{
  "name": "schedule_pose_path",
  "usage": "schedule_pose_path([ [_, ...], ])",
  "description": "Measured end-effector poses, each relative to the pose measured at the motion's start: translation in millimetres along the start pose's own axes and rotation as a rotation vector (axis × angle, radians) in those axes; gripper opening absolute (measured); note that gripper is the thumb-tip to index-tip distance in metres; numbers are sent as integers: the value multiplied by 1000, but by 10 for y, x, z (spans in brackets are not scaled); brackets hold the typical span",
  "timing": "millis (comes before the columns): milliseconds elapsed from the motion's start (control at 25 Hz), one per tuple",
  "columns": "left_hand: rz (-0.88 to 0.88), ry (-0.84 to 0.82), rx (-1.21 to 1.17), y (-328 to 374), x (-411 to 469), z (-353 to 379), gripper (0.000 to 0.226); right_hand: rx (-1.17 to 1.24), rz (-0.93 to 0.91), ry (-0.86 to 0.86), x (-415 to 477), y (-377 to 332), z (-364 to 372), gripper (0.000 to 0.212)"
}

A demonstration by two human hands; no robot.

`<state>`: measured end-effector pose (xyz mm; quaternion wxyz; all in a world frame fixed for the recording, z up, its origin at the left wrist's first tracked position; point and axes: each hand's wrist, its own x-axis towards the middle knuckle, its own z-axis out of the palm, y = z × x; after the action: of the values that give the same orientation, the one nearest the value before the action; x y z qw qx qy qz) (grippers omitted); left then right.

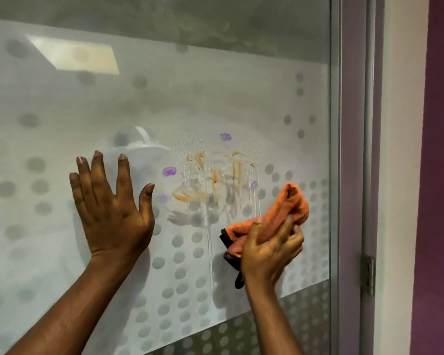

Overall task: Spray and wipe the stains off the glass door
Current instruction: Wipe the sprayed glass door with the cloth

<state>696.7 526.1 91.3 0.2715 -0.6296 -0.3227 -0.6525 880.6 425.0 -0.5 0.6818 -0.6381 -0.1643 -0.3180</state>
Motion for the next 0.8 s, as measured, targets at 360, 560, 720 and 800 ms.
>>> schedule_pose_path([
  [360,-37,36,20,-24,-26,45,57,157,-187,-139,442,-328,226,69],
  [560,-31,35,15,-27,-26,49,58,165,-385,-175,907,-642,279,65],
  [720,-28,10,54,-15,-3,32,61,126,-586,-229,1098,-810,329,66],
  [800,-25,4,56,-4,-1,32,61,118,-644,-238,1125,-816,329,65],
])
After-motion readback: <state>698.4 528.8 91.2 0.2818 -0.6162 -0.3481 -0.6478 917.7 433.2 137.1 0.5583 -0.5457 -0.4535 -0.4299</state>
